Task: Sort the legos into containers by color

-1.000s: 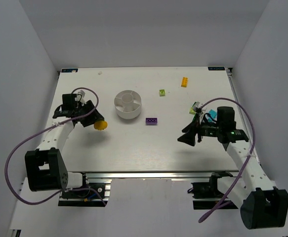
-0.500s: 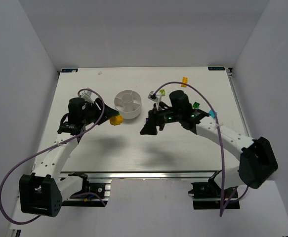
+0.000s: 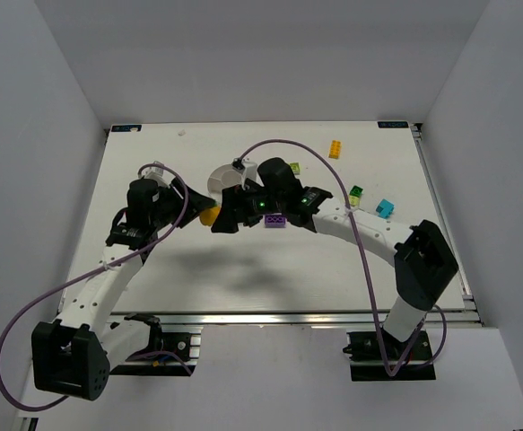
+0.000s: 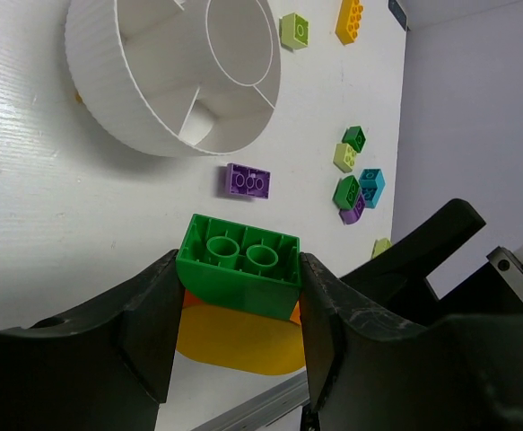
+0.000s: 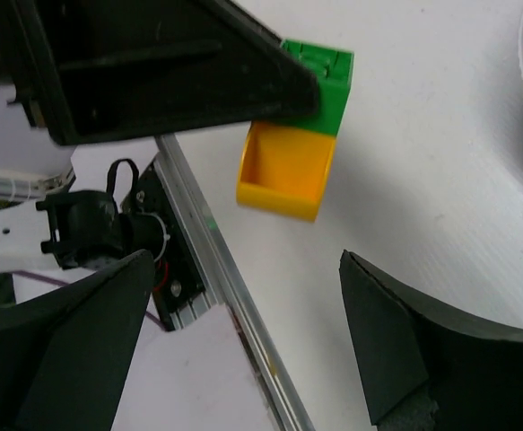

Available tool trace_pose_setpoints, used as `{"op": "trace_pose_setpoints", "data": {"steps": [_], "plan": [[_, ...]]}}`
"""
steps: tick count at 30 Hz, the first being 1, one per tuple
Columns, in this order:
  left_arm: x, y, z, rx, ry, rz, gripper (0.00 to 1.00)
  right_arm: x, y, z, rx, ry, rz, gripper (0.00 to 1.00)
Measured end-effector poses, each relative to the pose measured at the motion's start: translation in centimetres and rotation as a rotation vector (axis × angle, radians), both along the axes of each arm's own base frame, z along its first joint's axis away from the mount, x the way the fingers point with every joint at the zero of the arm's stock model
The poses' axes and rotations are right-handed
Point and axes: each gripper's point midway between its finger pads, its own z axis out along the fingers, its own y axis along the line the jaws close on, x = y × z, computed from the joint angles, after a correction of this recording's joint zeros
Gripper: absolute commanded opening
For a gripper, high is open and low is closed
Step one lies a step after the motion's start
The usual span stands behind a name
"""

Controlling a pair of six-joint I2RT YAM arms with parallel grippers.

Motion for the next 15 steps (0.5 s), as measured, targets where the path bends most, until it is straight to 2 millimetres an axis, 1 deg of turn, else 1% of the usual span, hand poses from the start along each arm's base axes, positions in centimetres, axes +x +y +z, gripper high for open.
{"op": "trace_pose_setpoints", "data": {"steps": [3,7,10,12,15], "plan": [[-0.1,0.0,0.2,-0.001,-0.002,0.006,0.29,0.5,1.0,-0.2,0.000,-0.001,-0.021,0.89],[-0.3,0.0,0.3,0.000,-0.003,0.006,0.29,0.9,1.6,-1.3,-0.021,0.015,-0.048,0.89],[-0.4,0.0,0.3,0.000,0.000,0.008,0.28,1.7,1.8,-2.0,-0.035,0.014,-0.079,0.85],[-0.5,-0.1,0.2,-0.001,0.004,0.009,0.27,2.2,1.9,-2.2,-0.039,0.007,-0.100,0.79],[-0.6,0.0,0.1,-0.002,0.007,0.014,0.26,3.0,2.0,-1.8,-0.035,-0.001,-0.135,0.70]]}}
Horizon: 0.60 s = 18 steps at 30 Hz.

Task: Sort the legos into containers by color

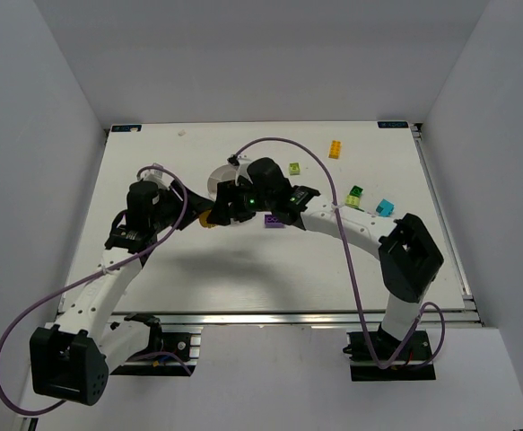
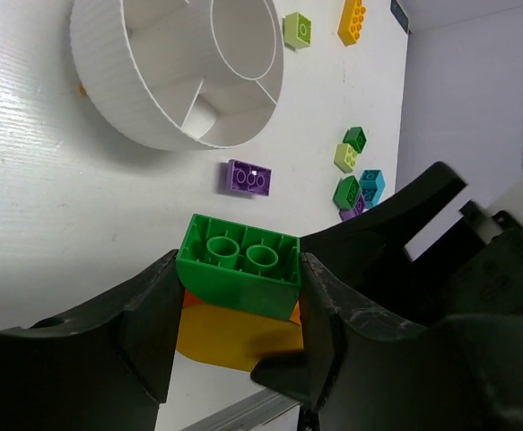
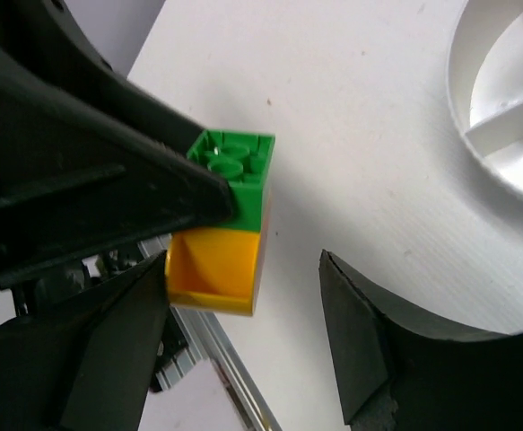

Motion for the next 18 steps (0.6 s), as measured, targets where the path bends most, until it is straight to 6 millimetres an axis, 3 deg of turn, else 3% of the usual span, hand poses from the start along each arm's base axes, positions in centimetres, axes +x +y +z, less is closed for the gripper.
{"op": "trace_pose_setpoints", "data": {"steps": [9,12,14,18], "plan": [[-0.3,0.4,-1.3,-0.001,0.034,0.034,0.27,1.0,0.7,1.0,0.024,-0.003,-0.038,0.48],[-0.3,0.5,-1.6,-0.005,0.043,0.043,0.27,0.9,0.9,0.9,0.024,0.002,-0.036,0.56],[-0.3,0.5,-1.5,-0.007,0.043,0.048,0.27,0.9,0.9,0.8,0.021,0.005,-0.036,0.69],[-0.2,0.7,-1.5,-0.007,0.042,0.063,0.27,0.9,0.8,0.8,0.019,0.006,-0.035,0.71]]}}
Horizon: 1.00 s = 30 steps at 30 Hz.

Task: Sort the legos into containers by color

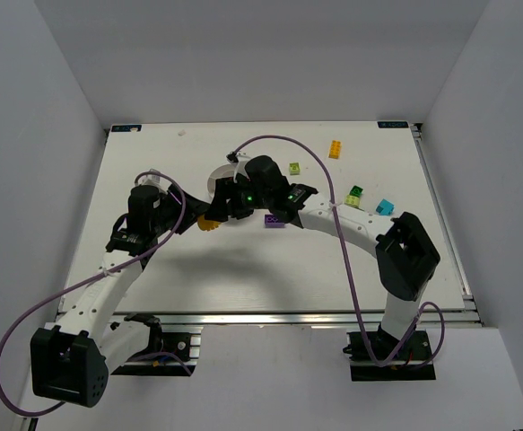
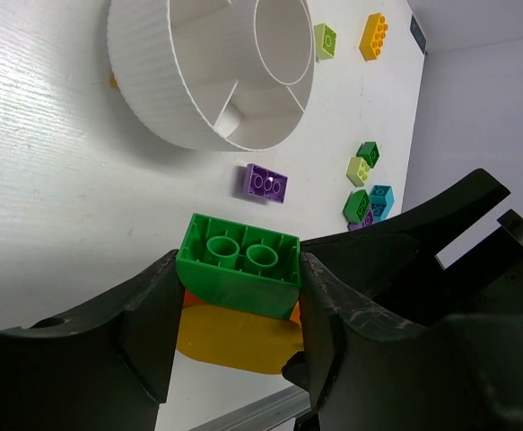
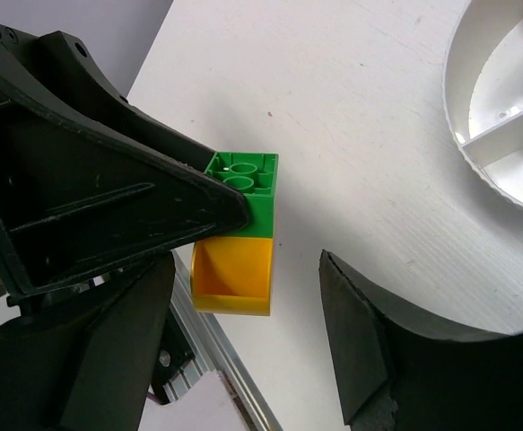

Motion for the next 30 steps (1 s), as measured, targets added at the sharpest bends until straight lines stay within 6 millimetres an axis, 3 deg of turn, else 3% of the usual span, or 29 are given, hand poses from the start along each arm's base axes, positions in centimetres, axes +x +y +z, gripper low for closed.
{"op": "trace_pose_setpoints", "data": {"steps": [9,19,30], "plan": [[0.01,0.04,-0.02,-0.004,0.004,0.007,0.27,0.01,0.07,0.11,0.005,-0.001,0.001,0.60],[-0.07,0.28,-0.36,0.000,0.023,0.024,0.27,-0.29,0.16,0.19,0.012,0.010,0.014,0.74],[0.15,0.34,0.17,-0.004,0.016,0.033,0.27,-0.42,0.21,0.18,0.014,0.017,0.018,0.74]]}}
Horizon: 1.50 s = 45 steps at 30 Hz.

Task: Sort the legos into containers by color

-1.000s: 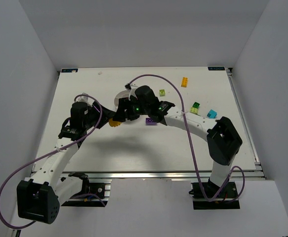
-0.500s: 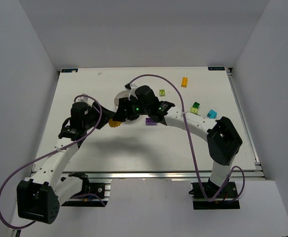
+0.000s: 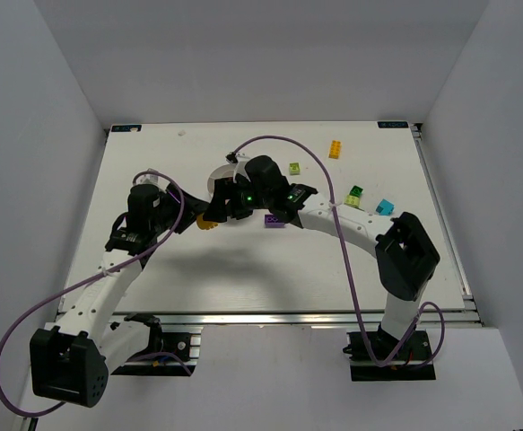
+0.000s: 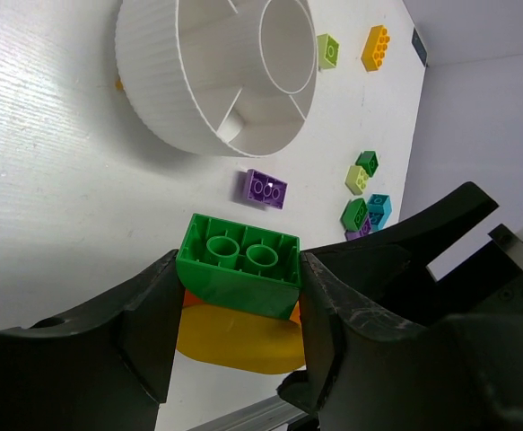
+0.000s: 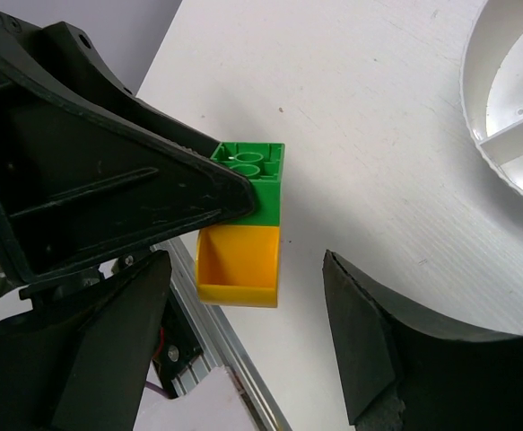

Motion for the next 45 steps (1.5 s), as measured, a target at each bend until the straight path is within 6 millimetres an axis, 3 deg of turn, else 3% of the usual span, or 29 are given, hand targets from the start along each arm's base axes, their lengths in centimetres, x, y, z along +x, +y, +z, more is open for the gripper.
{"op": "trace_pose_setpoints", "data": {"steps": [6,9,11,12,15,23,28,33,39,45], "plan": [[0.1,0.0,0.3,-0.004,-0.007,0.002,0.27,-0.1,0.2,-0.9,-0.011,0.016,0.002,0.62],[0.1,0.0,0.3,-0.005,-0.007,0.003,0.27,-0.2,0.4,-1.3,-0.017,0.023,0.007,0.51],[0.1,0.0,0.2,-0.002,-0.002,0.006,0.27,-0.4,0.6,-1.3,-0.010,0.025,0.016,0.29],[0.2,0.1,0.2,0.001,-0.001,0.009,0.27,-0.4,0.7,-1.2,-0.009,0.020,0.019,0.13],[0.1,0.1,0.1,0.002,0.003,0.009,0.27,-0.5,0.7,-1.3,-0.013,0.014,0.019,0.00],[0.3,-0.1,0.4,0.027,0.003,-0.008,0.27,-0.7,0.1,-1.2,0.002,-0.035,0.032,0.00],[0.8,-0.5,1.7,0.028,-0.014,-0.030,0.26,-0.5,-0.4,-0.1,0.016,-0.095,0.037,0.00],[2.3,0.7,2.9,0.044,-0.056,0.030,0.25,-1.1,-1.0,-0.3,0.005,-0.098,0.064,0.00],[2.6,1.2,2.9,0.060,-0.060,0.050,0.25,-1.3,-1.3,-1.0,-0.018,-0.108,0.081,0.00],[3.7,1.5,4.2,0.104,-0.101,0.053,0.25,0.6,-3.1,-0.4,-0.082,-0.230,0.041,0.00]]}}
